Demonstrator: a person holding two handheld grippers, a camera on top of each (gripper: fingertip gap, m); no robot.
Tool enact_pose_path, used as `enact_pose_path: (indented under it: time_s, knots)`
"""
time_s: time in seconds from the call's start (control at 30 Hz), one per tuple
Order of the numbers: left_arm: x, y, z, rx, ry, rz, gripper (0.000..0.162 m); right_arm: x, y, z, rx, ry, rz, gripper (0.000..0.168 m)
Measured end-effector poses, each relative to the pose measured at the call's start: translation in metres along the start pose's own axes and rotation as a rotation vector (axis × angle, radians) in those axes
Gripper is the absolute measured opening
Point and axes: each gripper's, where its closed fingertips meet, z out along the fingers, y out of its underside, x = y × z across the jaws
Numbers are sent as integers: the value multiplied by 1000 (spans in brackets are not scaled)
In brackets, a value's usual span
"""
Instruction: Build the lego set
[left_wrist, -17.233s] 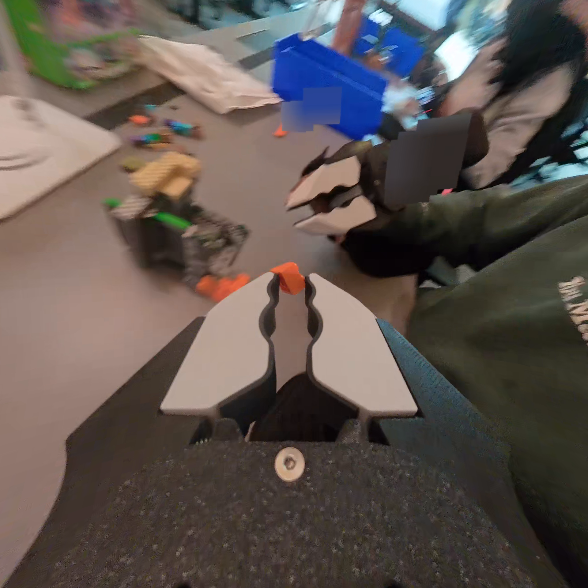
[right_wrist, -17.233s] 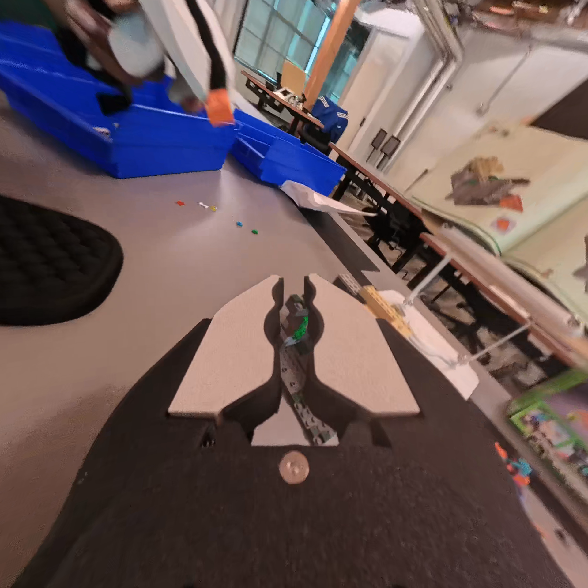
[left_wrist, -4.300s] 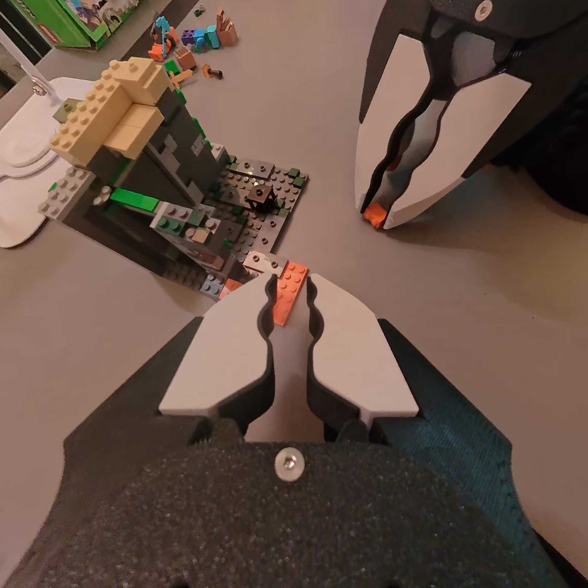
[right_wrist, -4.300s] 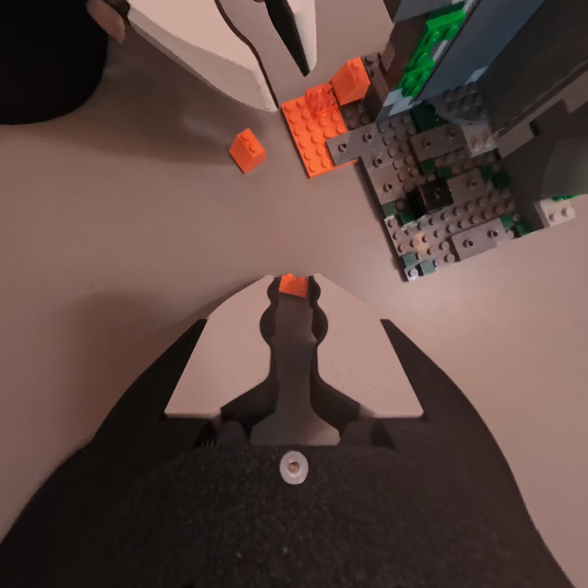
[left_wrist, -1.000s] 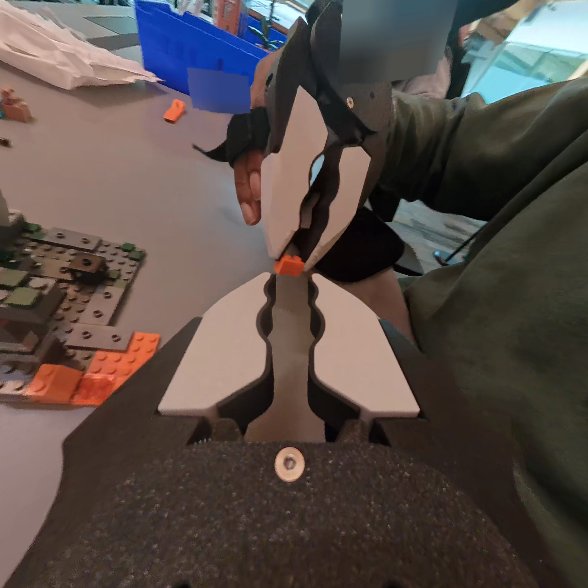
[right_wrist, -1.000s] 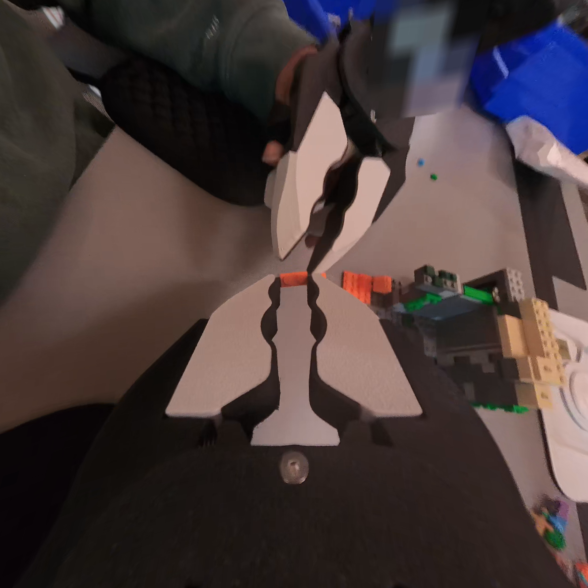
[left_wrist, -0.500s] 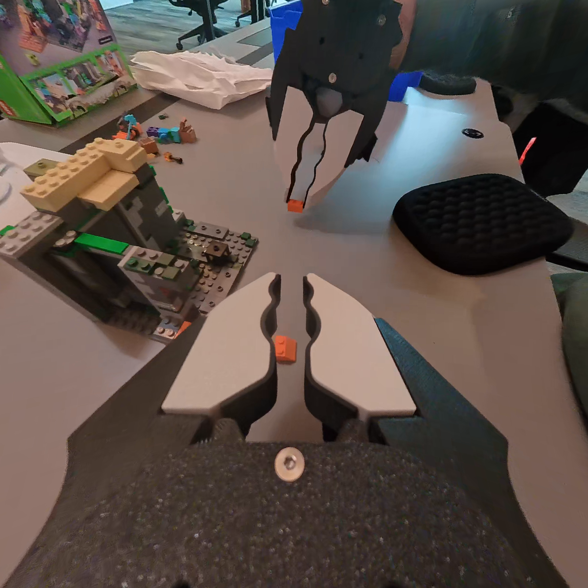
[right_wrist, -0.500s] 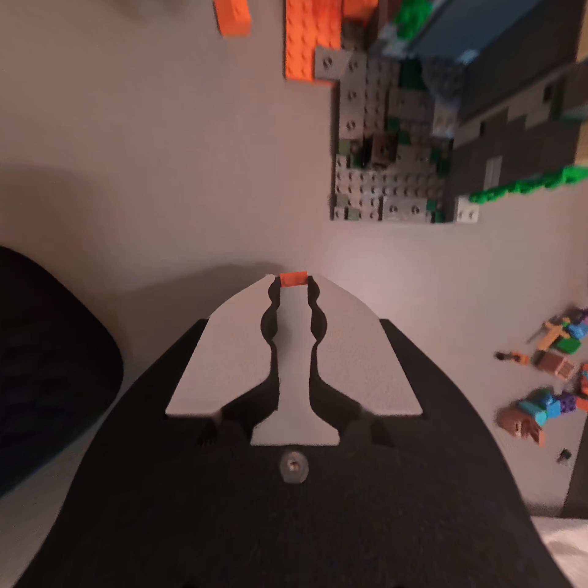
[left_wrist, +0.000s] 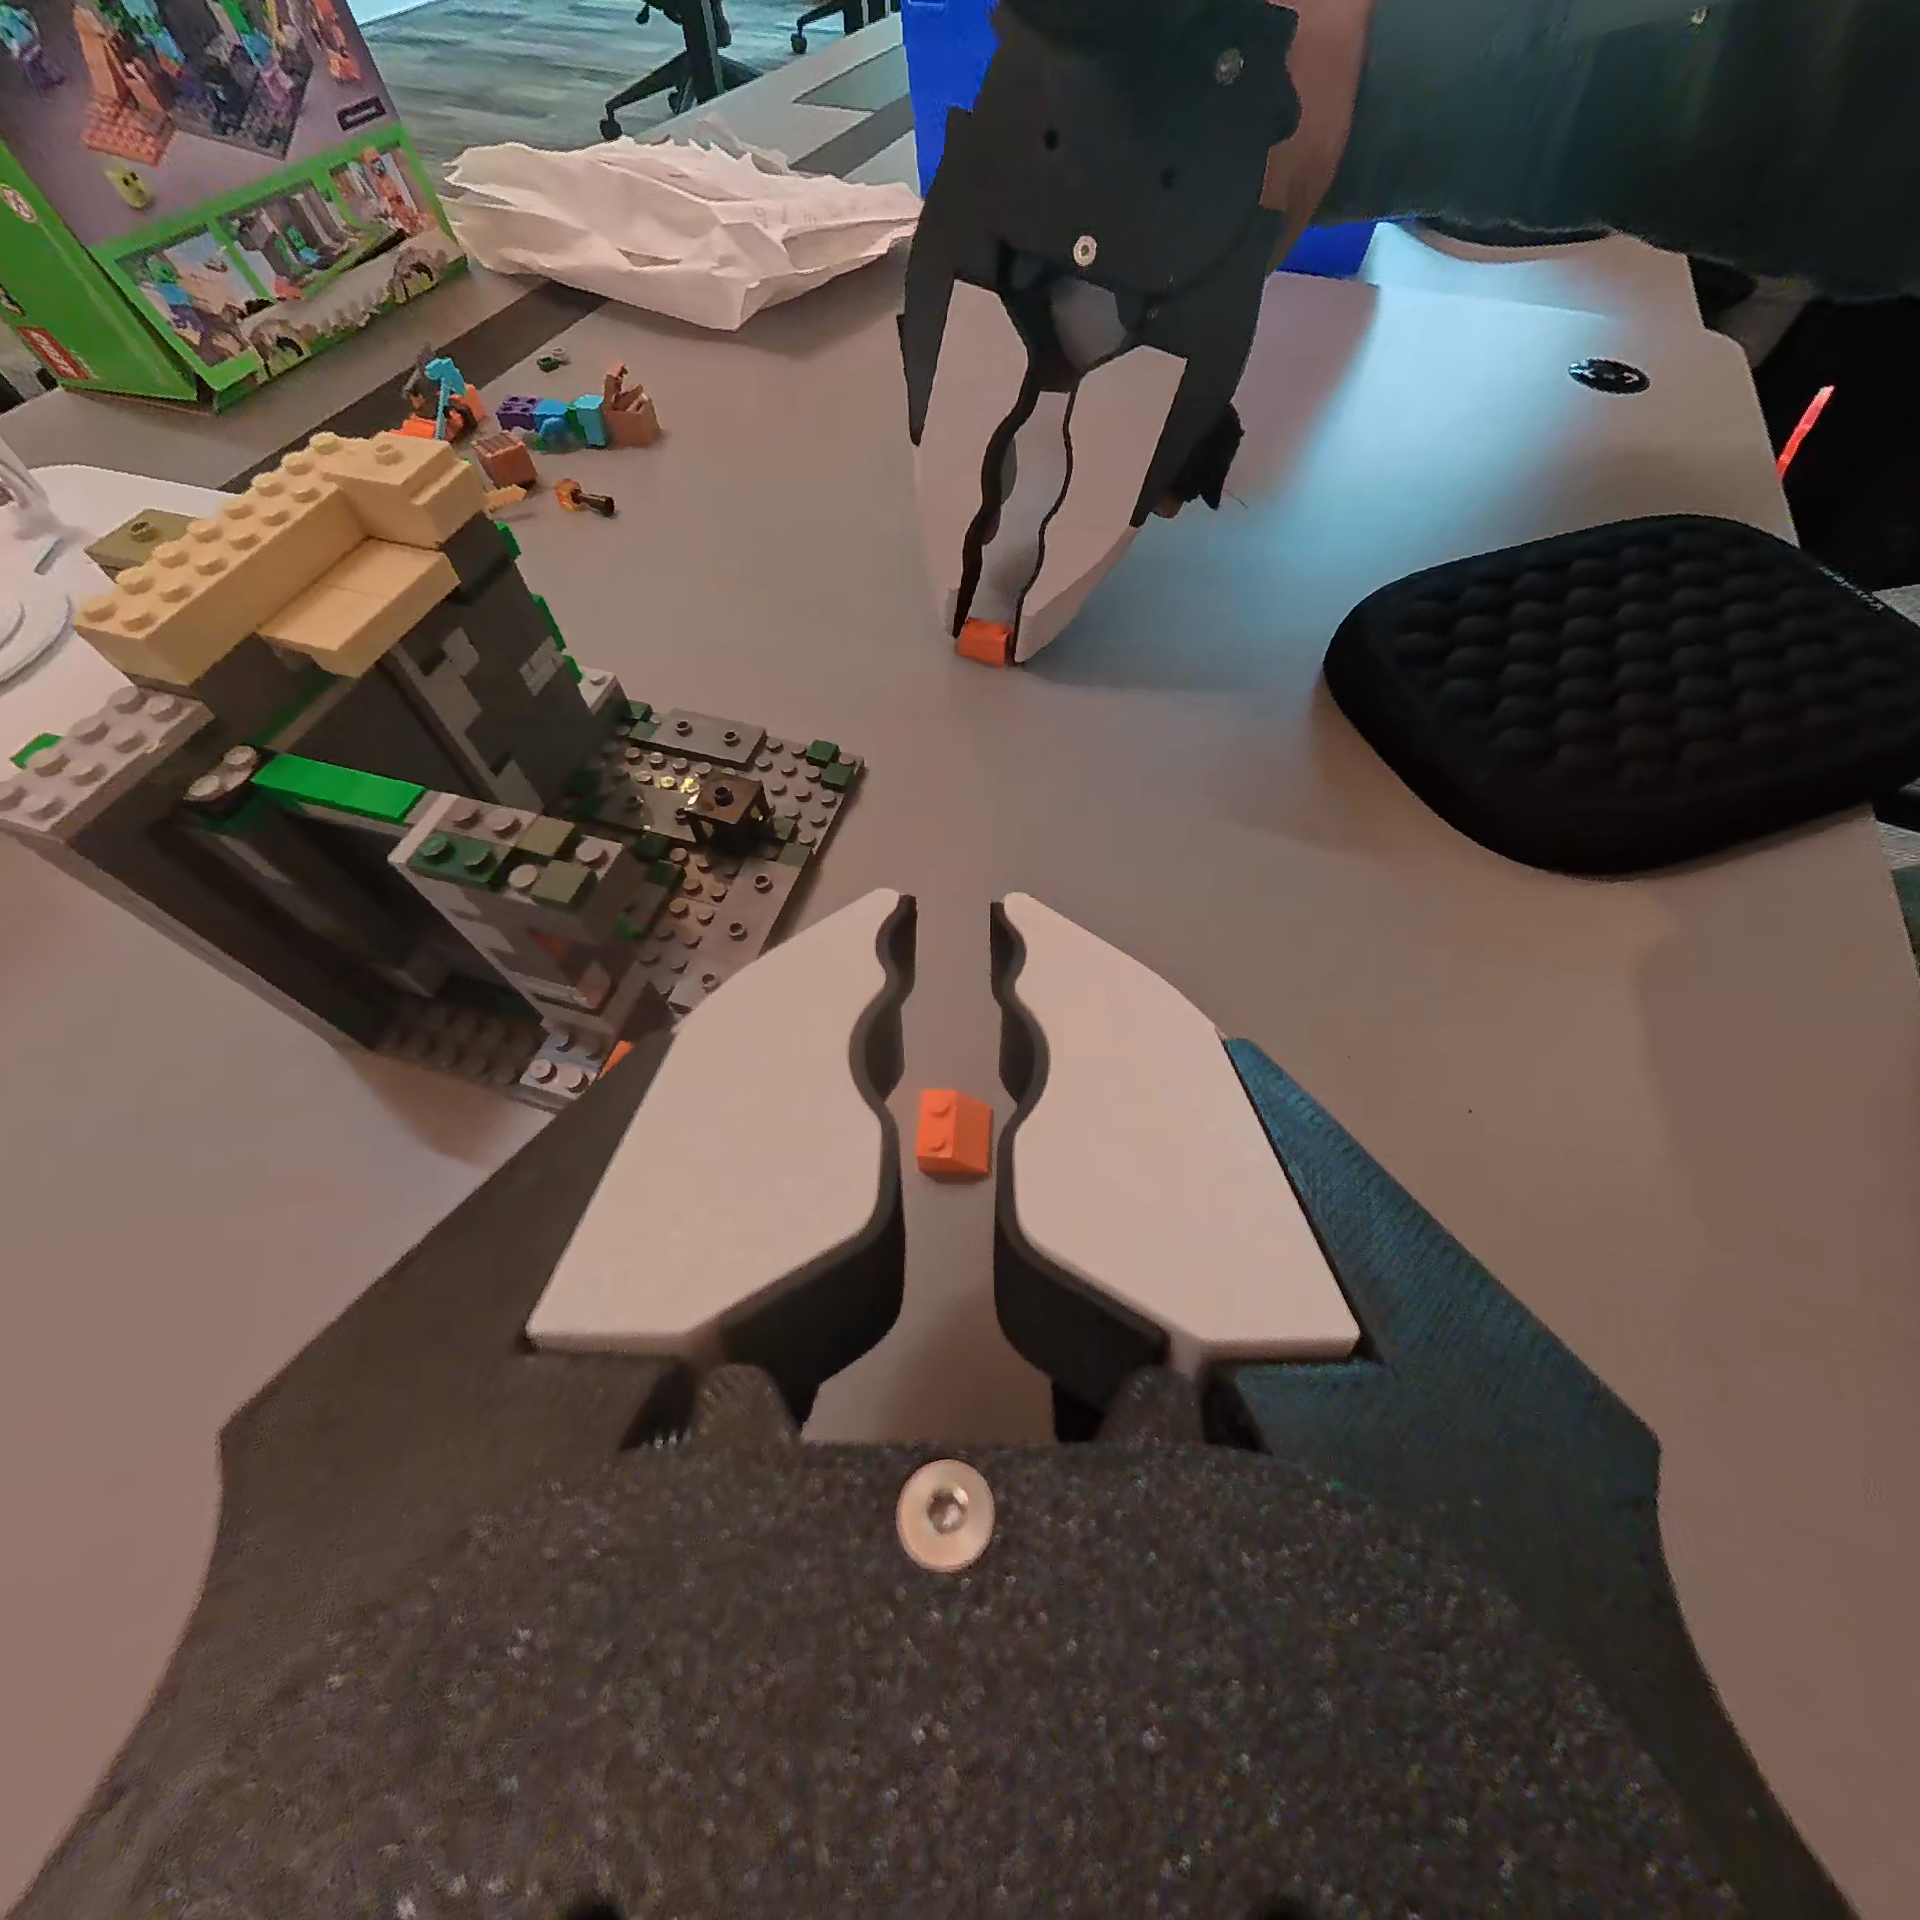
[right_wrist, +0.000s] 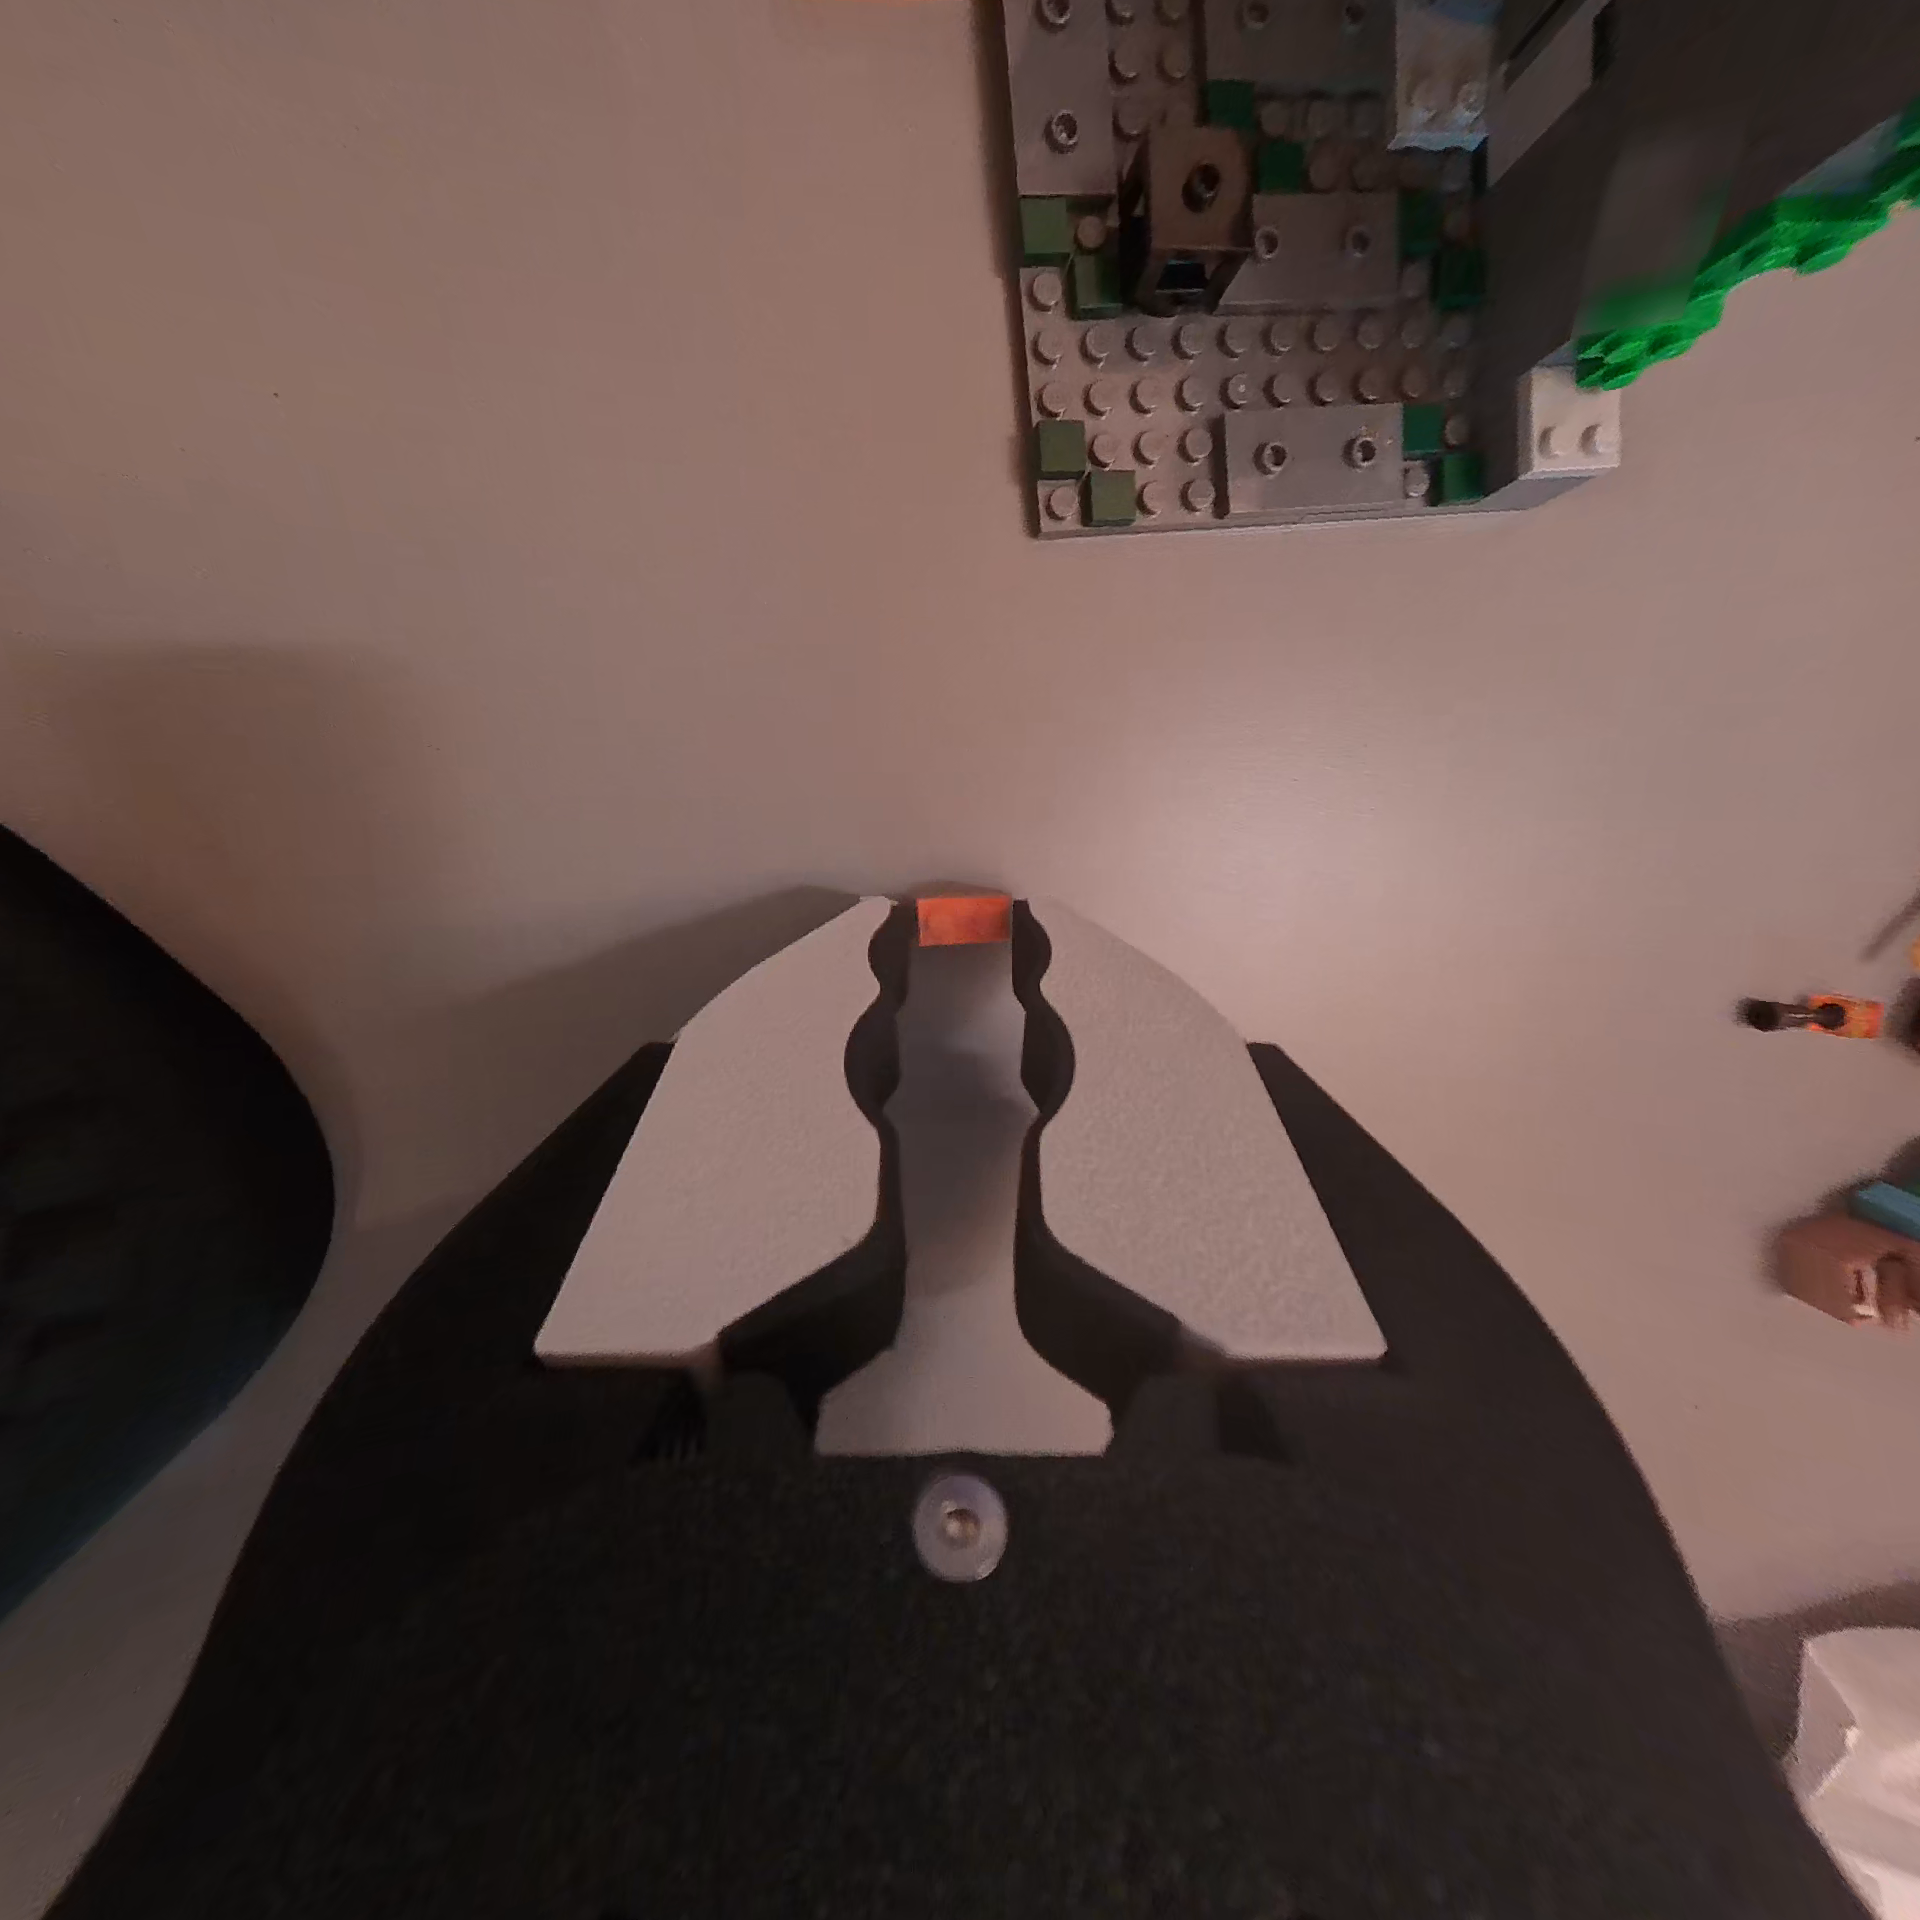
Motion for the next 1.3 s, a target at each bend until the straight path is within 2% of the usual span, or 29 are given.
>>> enact_pose_path:
  time_s: [0.27, 0.43, 0.6, 0.77, 0.93, 1.2, 1.3]
  knots:
    - [0, 2, 2, -6, 0, -1, 13, -1, -14, -11, 98, 4, 43, 28]
    - [1, 3, 3, -12, 1, 7, 13, 9, -33, -23, 209, 65, 78, 36]
    - [-2, 4, 3, -13, -22, 23, 13, 27, -52, -29, 328, 135, 113, 36]
    - [-12, 1, -1, 9, -84, 18, 12, 41, -82, -43, 512, 227, 185, 33]
    - [-36, -7, -14, 69, -206, -7, 4, 43, -113, -57, 700, 295, 287, 31]
    - [-57, -8, -28, 126, -277, -85, 3, 85, -100, -22, 540, 352, 255, 45]
    - [-61, -9, -31, 134, -293, -94, 3, 103, -101, -12, 516, 285, 207, 50]
